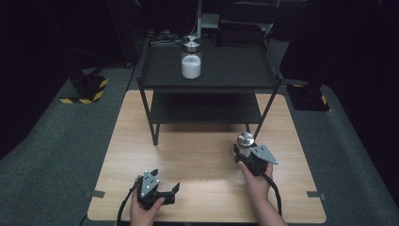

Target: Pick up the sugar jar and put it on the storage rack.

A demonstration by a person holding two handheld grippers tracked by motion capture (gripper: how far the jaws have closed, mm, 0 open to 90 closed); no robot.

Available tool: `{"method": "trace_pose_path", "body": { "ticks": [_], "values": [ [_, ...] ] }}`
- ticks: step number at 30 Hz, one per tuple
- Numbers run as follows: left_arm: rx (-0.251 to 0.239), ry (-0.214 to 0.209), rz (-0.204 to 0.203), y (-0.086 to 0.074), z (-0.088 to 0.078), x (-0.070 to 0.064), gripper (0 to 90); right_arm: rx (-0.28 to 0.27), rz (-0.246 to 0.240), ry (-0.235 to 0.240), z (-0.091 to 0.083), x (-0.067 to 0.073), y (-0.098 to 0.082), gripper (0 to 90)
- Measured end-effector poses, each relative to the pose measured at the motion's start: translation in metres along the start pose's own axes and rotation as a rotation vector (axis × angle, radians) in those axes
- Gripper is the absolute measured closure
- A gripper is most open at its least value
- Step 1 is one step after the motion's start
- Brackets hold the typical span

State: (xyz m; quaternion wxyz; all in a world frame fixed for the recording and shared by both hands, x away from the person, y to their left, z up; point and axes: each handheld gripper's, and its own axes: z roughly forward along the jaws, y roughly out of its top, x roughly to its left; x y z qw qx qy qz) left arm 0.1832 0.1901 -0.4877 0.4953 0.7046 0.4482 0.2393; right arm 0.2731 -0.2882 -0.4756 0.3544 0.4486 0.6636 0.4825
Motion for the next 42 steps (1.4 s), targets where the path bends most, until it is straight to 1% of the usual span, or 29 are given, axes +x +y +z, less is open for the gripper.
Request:
{"method": "trace_pose_path", "body": {
  "ticks": [1, 2, 3, 4, 6, 10, 13, 14, 18, 28, 35, 37, 39, 40, 41, 42],
  "values": [
    [0.006, 0.001, 0.005, 0.001, 0.0, -0.001, 0.7, -0.005, -0.006, 0.004, -0.004, 0.0, -0.001, 30.8],
    [0.006, 0.001, 0.005, 0.001, 0.0, -0.001, 0.8, -0.005, -0.006, 0.004, -0.004, 0.0, -0.001, 30.8],
    [0.008, 0.001, 0.01, 0.001, 0.001, -0.001, 0.7, -0.013, -0.013, 0.01, -0.01, -0.001, -0.001, 30.8],
    [0.008, 0.001, 0.01, 0.001, 0.001, -0.001, 0.7, -0.013, -0.013, 0.01, -0.01, -0.001, -0.001, 30.8],
    [0.006, 0.001, 0.012, 0.001, 0.0, -0.001, 0.7, -0.025, -0.025, 0.019, -0.018, -0.001, -0.001, 30.8],
    [0.006, 0.002, 0.009, 0.001, 0.0, -0.001, 0.7, -0.044, -0.016, 0.032, -0.028, 0.0, 0.0, 30.8],
    [0.007, 0.001, 0.01, 0.001, 0.0, -0.001, 0.7, -0.055, -0.021, 0.036, -0.033, 0.001, 0.001, 30.8],
    [0.008, 0.002, 0.011, 0.001, 0.0, -0.001, 0.7, -0.062, -0.019, 0.041, -0.037, 0.002, 0.002, 30.8],
    [0.009, 0.002, 0.012, 0.002, 0.001, -0.001, 0.7, -0.074, -0.02, 0.049, -0.046, 0.004, 0.005, 30.8],
    [0.008, 0.002, 0.011, 0.002, 0.0, -0.001, 0.7, -0.098, -0.035, 0.045, -0.062, 0.006, 0.012, 30.8],
    [0.006, 0.004, 0.012, 0.001, 0.0, -0.002, 0.7, -0.115, -0.03, 0.037, -0.073, 0.005, 0.023, 30.8],
    [0.007, 0.005, 0.014, 0.001, 0.0, -0.002, 0.7, -0.126, -0.023, 0.034, -0.079, 0.004, 0.03, 30.8],
    [0.008, 0.005, 0.016, 0.001, 0.0, -0.002, 0.7, -0.133, -0.018, 0.035, -0.081, 0.003, 0.033, 30.8],
    [0.009, 0.005, 0.018, 0.002, 0.0, -0.003, 0.7, -0.143, -0.019, 0.037, -0.083, 0.002, 0.039, 30.8],
    [0.009, 0.005, 0.02, 0.002, 0.0, -0.003, 0.7, -0.143, -0.019, 0.037, -0.083, 0.002, 0.039, 30.8],
    [0.008, 0.006, 0.02, 0.001, 0.0, -0.003, 0.7, -0.151, -0.019, 0.036, -0.085, 0.003, 0.043, 30.8]
  ]
}}
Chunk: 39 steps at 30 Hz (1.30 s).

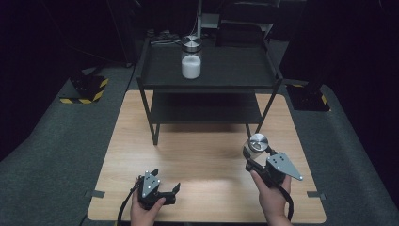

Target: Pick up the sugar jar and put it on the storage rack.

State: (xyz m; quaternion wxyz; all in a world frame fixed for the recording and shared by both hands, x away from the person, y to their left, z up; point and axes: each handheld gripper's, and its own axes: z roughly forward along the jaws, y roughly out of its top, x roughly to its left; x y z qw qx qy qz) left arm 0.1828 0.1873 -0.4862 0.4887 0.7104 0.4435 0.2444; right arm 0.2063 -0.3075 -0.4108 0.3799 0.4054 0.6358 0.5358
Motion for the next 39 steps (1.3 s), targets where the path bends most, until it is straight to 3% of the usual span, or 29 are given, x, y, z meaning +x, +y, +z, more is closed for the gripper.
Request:
{"method": "trace_pose_path", "body": {
  "ticks": [13, 39],
  "values": [
    [0.005, 0.007, 0.007, 0.001, 0.0, -0.002, 0.7, -0.09, -0.015, 0.016, -0.006, 0.004, 0.046, 30.8],
    [0.007, -0.001, 0.012, 0.001, 0.001, -0.001, 0.7, -0.186, -0.013, 0.034, 0.007, 0.008, 0.098, 30.8]
  ]
}}
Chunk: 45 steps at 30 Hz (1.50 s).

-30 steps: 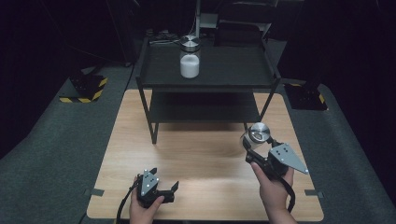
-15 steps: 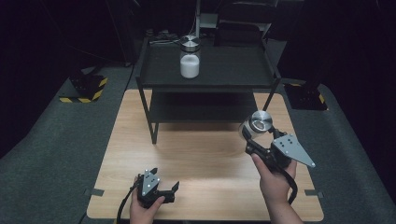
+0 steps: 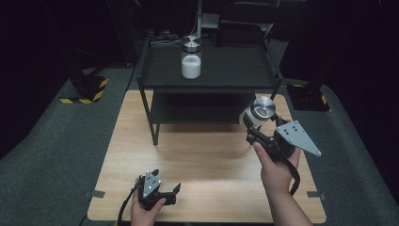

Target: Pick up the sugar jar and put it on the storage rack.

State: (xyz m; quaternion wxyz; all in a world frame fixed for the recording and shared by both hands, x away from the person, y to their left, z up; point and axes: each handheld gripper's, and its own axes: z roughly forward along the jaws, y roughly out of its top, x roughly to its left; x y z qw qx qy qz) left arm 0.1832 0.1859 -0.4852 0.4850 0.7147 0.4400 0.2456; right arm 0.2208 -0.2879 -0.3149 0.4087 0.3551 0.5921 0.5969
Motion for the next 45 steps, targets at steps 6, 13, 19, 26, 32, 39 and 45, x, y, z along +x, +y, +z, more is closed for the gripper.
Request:
{"method": "trace_pose_path", "body": {
  "ticks": [6, 13, 19, 26, 32, 39, 45],
  "values": [
    [0.002, -0.003, 0.003, 0.0, 0.0, 0.0, 0.7, -0.013, 0.005, -0.006, 0.009, -0.003, 0.011, 30.8],
    [0.003, -0.005, 0.006, 0.0, 0.0, 0.0, 0.7, -0.022, 0.014, -0.025, 0.026, -0.008, 0.029, 30.8],
    [0.005, -0.011, 0.007, 0.001, 0.001, 0.001, 0.7, -0.016, 0.027, -0.032, 0.036, -0.012, 0.04, 30.9],
    [-0.002, -0.008, 0.008, 0.0, 0.0, 0.001, 0.7, -0.018, 0.015, -0.056, 0.05, -0.014, 0.052, 30.9],
    [-0.006, -0.01, 0.008, -0.001, -0.001, 0.001, 0.7, -0.001, 0.006, -0.074, 0.069, -0.014, 0.063, 30.8],
    [-0.005, -0.01, 0.008, -0.001, -0.001, 0.001, 0.7, 0.032, 0.003, -0.094, 0.094, -0.011, 0.073, 30.8],
    [-0.008, -0.016, 0.002, -0.002, -0.001, 0.002, 0.7, 0.067, 0.008, -0.115, 0.124, -0.012, 0.079, 30.8]
  ]
}}
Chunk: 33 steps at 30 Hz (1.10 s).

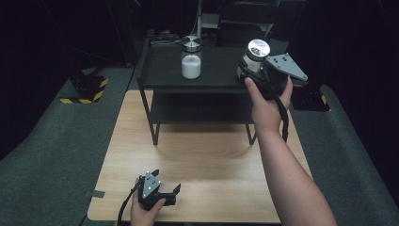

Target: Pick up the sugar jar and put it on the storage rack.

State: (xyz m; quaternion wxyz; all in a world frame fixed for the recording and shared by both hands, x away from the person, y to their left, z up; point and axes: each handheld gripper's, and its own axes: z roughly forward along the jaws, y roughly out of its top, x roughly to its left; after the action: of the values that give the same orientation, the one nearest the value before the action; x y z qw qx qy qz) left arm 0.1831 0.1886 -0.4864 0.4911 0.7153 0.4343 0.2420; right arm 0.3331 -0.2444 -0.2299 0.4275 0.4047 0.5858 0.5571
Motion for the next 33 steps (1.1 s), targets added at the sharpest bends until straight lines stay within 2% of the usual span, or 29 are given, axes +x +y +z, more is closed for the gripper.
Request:
{"method": "trace_pose_path", "body": {
  "ticks": [11, 19, 26, 33],
  "values": [
    [-0.003, -0.008, 0.0, -0.001, 0.0, 0.001, 0.7, 0.016, 0.002, -0.013, 0.027, -0.002, -0.006, 30.8],
    [0.001, -0.007, 0.004, 0.0, 0.0, 0.001, 0.8, -0.013, 0.004, 0.002, 0.036, -0.005, -0.014, 30.7],
    [0.002, -0.004, 0.01, 0.0, 0.0, 0.0, 0.7, -0.023, 0.041, 0.013, 0.041, -0.009, -0.019, 30.6],
    [0.002, -0.004, 0.01, 0.0, 0.0, 0.0, 0.7, -0.024, 0.019, 0.021, 0.045, -0.008, -0.021, 30.6]
  ]
}}
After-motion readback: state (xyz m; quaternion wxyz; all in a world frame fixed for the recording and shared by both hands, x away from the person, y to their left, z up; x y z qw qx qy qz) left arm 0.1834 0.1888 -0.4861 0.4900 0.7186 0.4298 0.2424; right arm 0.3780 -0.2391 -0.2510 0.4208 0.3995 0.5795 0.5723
